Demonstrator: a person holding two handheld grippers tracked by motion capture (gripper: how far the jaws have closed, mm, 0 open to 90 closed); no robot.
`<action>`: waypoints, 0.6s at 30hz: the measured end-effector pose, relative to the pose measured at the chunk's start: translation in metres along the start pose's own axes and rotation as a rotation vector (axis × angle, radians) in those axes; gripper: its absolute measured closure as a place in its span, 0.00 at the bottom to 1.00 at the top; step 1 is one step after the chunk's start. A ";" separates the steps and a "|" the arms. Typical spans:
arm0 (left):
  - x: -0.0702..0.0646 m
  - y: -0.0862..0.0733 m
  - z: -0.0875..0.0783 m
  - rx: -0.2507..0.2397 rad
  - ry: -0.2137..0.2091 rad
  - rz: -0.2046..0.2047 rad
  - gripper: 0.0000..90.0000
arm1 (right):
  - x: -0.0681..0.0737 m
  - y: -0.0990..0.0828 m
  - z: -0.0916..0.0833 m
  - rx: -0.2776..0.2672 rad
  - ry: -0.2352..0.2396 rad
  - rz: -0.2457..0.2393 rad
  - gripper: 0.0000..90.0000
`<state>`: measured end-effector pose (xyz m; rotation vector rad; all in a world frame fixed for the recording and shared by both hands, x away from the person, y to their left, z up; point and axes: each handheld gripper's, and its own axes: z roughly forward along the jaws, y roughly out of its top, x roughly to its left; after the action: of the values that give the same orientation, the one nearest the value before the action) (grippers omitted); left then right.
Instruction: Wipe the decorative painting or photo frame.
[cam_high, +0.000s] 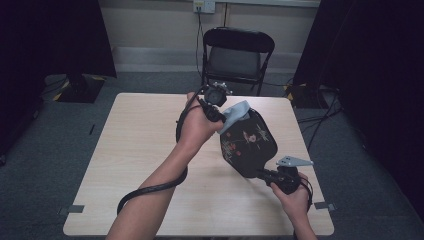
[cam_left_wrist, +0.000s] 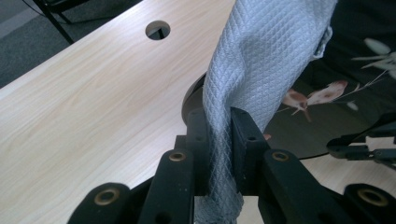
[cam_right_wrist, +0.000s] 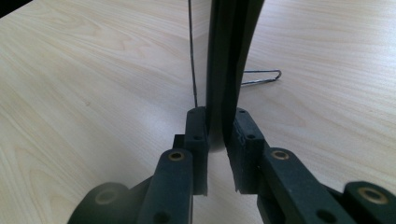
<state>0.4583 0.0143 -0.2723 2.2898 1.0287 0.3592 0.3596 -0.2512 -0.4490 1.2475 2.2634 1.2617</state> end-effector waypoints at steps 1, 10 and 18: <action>0.000 -0.001 0.001 -0.001 0.001 -0.004 0.88 | 0.000 0.000 0.000 0.001 -0.001 0.000 0.88; 0.008 -0.009 0.011 0.028 0.005 -0.026 0.88 | 0.000 0.000 0.000 0.006 -0.003 -0.001 0.88; 0.011 -0.013 0.019 0.037 0.009 -0.033 0.88 | 0.000 0.000 -0.001 0.010 0.000 0.001 0.88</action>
<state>0.4663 0.0217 -0.2955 2.3031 1.0840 0.3399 0.3595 -0.2514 -0.4484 1.2524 2.2726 1.2519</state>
